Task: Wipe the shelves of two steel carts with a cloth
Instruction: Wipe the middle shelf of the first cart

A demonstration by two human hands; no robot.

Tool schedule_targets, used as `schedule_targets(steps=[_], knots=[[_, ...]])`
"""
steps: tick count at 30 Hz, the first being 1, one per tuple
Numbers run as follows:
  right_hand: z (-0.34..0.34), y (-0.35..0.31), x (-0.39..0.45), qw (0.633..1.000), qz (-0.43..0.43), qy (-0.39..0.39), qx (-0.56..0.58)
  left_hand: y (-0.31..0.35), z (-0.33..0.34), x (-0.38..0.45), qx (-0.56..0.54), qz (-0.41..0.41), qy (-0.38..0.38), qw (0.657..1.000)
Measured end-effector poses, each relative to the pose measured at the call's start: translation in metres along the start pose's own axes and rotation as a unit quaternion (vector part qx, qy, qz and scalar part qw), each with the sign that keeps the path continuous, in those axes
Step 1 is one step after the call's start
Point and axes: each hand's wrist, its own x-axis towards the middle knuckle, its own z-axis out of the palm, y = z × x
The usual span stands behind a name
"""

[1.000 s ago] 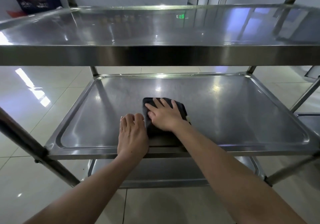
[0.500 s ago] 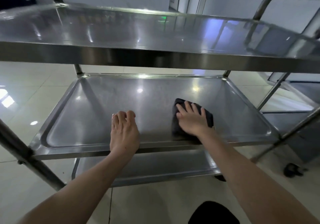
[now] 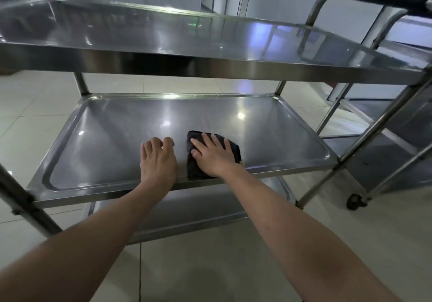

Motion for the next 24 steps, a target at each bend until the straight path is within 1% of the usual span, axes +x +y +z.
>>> schedule_targets(steps=[3, 5, 10, 13, 15, 17, 20, 22, 24], knots=[[-0.008, 0.036, -0.008, 1.0, 0.02, 0.004, 0.0, 0.009, -0.008, 0.002, 0.03, -0.002, 0.008, 1.0], [-0.013, 0.065, -0.013, 1.0, 0.029, 0.005, 0.001, 0.024, -0.011, 0.005, 0.025, -0.01, 0.011, 1.0], [-0.022, 0.146, -0.021, 0.998, 0.055, 0.003, 0.009, 0.099, 0.003, 0.013, -0.021, 0.02, 0.005, 1.0], [-0.023, 0.195, -0.027, 0.998, 0.043, 0.039, -0.009, 0.15, 0.017, 0.028, -0.021, 0.04, 0.019, 0.999], [-0.023, 0.221, -0.029, 0.998, 0.04, 0.052, -0.018, 0.17, 0.028, 0.036, -0.008, 0.04, 0.017, 0.999], [-0.02, 0.232, -0.031, 0.997, 0.044, 0.058, -0.026, 0.175, 0.041, 0.037, 0.016, 0.029, 0.007, 0.999], [-0.012, 0.222, -0.035, 0.994, 0.033, 0.083, -0.055, 0.171, 0.056, 0.033, 0.028, 0.002, 0.011, 1.0], [-0.009, 0.203, -0.031, 0.996, -0.006, 0.072, -0.06, 0.17, 0.059, 0.033, 0.02, -0.007, 0.008, 1.0], [-0.01, 0.184, -0.013, 0.997, -0.049, 0.054, -0.041, 0.173, 0.059, 0.034, 0.021, -0.013, 0.006, 1.0]])
